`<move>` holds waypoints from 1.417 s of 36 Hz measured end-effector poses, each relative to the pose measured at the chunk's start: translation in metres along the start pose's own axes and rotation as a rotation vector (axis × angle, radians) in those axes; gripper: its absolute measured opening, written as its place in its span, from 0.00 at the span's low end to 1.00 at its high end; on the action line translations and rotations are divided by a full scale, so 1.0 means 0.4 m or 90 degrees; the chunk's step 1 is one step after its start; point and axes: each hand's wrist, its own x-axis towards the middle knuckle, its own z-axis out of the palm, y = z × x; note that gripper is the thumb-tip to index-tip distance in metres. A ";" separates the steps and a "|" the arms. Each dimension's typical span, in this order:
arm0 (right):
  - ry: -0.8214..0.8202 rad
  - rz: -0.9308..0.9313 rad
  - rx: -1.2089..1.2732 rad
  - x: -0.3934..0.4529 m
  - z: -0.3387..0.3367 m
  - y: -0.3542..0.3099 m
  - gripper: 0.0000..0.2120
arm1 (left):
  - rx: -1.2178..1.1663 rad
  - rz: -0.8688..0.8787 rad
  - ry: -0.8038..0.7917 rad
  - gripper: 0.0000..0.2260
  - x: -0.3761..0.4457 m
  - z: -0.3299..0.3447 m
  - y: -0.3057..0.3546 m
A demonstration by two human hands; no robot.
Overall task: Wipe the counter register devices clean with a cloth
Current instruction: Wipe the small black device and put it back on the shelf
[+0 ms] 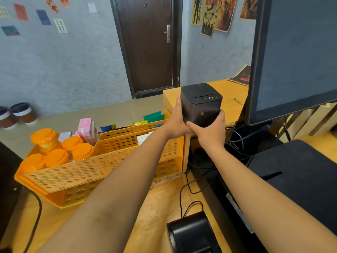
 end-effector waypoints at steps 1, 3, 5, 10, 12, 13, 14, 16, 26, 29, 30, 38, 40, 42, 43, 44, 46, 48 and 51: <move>-0.003 0.000 -0.004 0.000 -0.001 0.001 0.54 | 0.000 0.000 0.003 0.64 0.000 0.001 -0.003; -0.010 0.002 -0.012 0.002 -0.004 0.001 0.54 | 0.001 0.000 0.006 0.64 0.001 0.001 -0.008; -0.019 0.006 -0.017 0.002 -0.006 -0.003 0.54 | 0.000 0.001 0.004 0.64 0.002 0.001 -0.009; -0.039 0.018 -0.026 -0.002 -0.018 -0.011 0.54 | 0.000 0.000 0.012 0.63 -0.012 0.006 0.002; -0.064 0.024 -0.034 0.001 -0.025 -0.013 0.54 | 0.006 0.000 0.046 0.60 -0.031 0.018 0.009; -0.081 0.029 -0.041 0.005 -0.030 -0.014 0.54 | 0.012 0.004 0.073 0.58 -0.039 0.026 0.008; -0.100 0.035 -0.047 0.000 -0.035 -0.016 0.54 | 0.017 0.007 0.099 0.56 -0.060 0.034 0.007; -0.131 0.059 -0.051 -0.025 -0.049 -0.021 0.56 | 0.010 0.008 0.141 0.52 -0.106 0.050 -0.002; -0.167 0.005 0.084 -0.421 -0.044 -0.070 0.17 | -0.107 -0.083 0.280 0.11 -0.503 0.060 -0.191; -0.273 -0.005 0.116 -0.567 -0.044 -0.047 0.11 | -0.163 -0.182 0.272 0.13 -0.636 0.078 -0.277; -0.318 0.008 0.120 -0.611 -0.039 -0.034 0.11 | -0.153 -0.224 0.265 0.12 -0.675 0.085 -0.311; -0.607 0.170 -0.161 -0.874 0.020 0.142 0.25 | -0.076 -0.416 0.259 0.16 -0.995 0.142 -0.491; -0.607 0.193 -0.227 -0.904 0.025 0.173 0.33 | -0.067 -0.447 0.242 0.19 -1.040 0.155 -0.506; -0.577 0.216 -0.262 -0.925 0.029 0.192 0.35 | -0.054 -0.474 0.241 0.22 -1.074 0.164 -0.517; -0.559 0.231 -0.268 -0.933 0.033 0.198 0.34 | -0.062 -0.481 0.251 0.23 -1.087 0.169 -0.521; -0.542 0.255 -0.262 -0.941 0.035 0.201 0.33 | -0.072 -0.486 0.266 0.23 -1.098 0.173 -0.521; -0.514 0.299 -0.249 -0.952 0.040 0.199 0.26 | -0.080 -0.498 0.292 0.19 -1.110 0.182 -0.520; -0.487 0.332 -0.246 -0.962 0.044 0.199 0.14 | -0.064 -0.507 0.287 0.12 -1.119 0.192 -0.524; -0.445 0.407 -0.194 -0.973 0.045 0.203 0.07 | -0.061 -0.516 0.282 0.04 -1.126 0.194 -0.528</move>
